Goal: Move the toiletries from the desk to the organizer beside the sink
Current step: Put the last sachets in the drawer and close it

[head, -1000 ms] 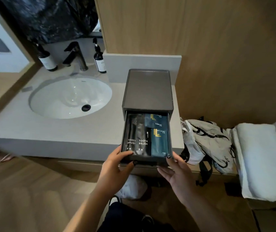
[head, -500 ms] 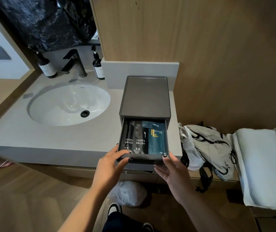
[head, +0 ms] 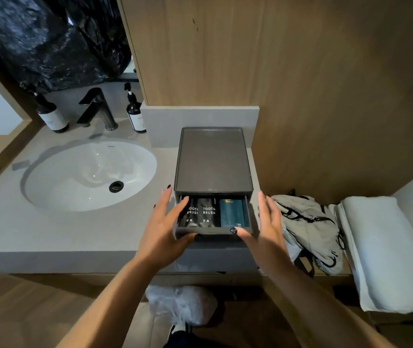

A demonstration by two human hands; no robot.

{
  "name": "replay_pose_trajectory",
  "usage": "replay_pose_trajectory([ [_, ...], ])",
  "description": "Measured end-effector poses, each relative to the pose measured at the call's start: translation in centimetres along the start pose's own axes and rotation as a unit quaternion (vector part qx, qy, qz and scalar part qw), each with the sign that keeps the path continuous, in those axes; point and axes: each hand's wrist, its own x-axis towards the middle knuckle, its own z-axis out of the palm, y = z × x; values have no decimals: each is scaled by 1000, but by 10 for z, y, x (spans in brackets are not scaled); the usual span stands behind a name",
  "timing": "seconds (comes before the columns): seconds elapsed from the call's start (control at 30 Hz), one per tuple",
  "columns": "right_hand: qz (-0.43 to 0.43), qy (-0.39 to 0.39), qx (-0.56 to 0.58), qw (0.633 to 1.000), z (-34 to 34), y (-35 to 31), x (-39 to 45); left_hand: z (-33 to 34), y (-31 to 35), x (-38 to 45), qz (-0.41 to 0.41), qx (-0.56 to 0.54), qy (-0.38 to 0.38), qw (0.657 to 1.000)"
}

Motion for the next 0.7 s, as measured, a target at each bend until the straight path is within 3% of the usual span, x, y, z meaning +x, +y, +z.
replay_pose_trajectory([
  [0.07,-52,-63,-110,991,-8,-7,15,-5,-10,12,44,37,-41,998],
  [0.17,-80,-178,-265,944,-12,-17,44,-9,-17,30,107,99,-93,985],
  [0.27,-123,-220,-332,909,-8,-23,63,-7,-21,41,135,130,-101,977],
  [0.57,-150,-129,-363,911,8,-18,76,7,-28,78,100,152,-95,979],
  [0.7,-150,-94,-383,907,17,-17,87,7,-36,90,129,139,-76,979],
])
